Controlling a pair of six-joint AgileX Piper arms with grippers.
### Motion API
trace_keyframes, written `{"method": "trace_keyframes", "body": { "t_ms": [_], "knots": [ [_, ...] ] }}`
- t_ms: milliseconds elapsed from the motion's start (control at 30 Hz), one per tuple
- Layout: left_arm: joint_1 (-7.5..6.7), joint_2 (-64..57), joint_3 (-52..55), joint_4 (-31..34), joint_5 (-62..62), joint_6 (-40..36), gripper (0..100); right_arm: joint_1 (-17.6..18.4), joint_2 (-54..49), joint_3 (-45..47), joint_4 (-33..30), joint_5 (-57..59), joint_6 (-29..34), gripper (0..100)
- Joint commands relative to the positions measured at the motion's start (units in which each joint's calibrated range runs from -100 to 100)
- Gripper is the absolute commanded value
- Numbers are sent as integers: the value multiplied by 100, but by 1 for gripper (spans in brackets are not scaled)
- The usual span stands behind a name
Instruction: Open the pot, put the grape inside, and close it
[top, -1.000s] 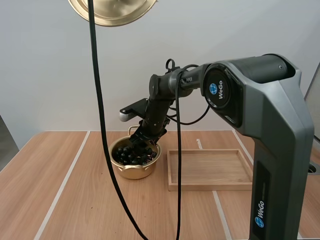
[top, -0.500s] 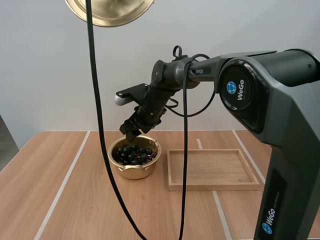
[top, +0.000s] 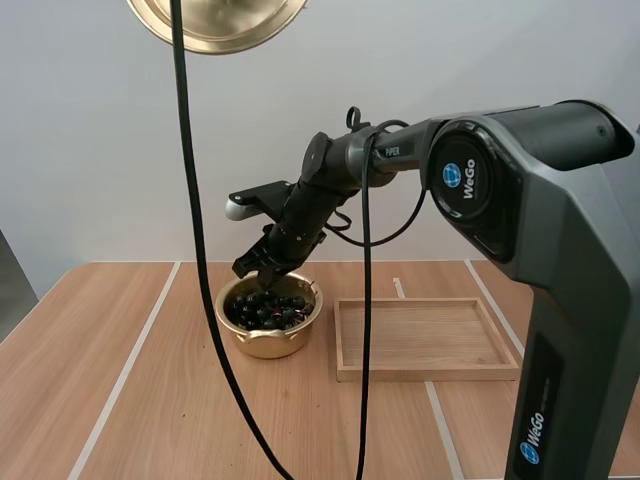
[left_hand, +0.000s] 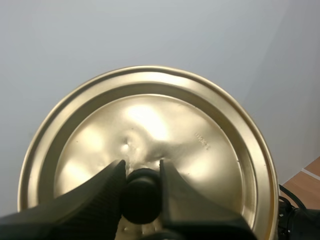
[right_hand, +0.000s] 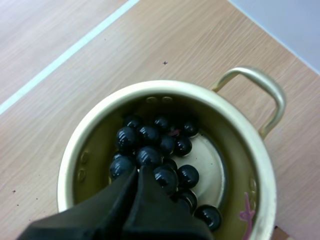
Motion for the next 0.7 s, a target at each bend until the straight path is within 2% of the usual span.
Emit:
{"method": "trace_keyframes", "body": {
  "t_ms": [0, 467, 667],
  "knots": [
    [-3, -11, -49, 41, -146, -12, 0, -12, 64, 22, 75, -94, -101, 0],
    [-3, -11, -49, 41, -146, -12, 0, -12, 765, 22, 75, -467, -101, 0],
    [-3, -11, -49, 41, -146, -12, 0, -12, 729, 22, 75, -418, -101, 0]
  ]
}}
